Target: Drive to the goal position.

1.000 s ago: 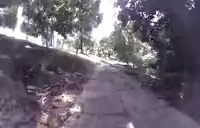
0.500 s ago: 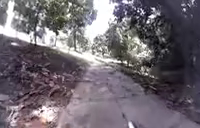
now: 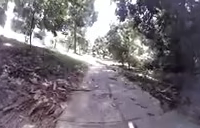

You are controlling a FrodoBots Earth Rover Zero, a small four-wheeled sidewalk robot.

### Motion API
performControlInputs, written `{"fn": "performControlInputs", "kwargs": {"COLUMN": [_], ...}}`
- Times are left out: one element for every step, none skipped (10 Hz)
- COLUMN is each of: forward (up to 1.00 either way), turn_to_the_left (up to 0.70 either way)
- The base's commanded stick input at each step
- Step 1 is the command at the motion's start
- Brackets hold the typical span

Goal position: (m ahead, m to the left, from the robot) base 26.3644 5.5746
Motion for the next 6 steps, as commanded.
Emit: {"fn": "performControlInputs", "kwargs": {"forward": [1.0, 1.0, 1.0, 1.0, 1.0, 1.0], "turn_to_the_left": [0.0, 0.0, 0.0, 0.0, 0.0, 0.0]}}
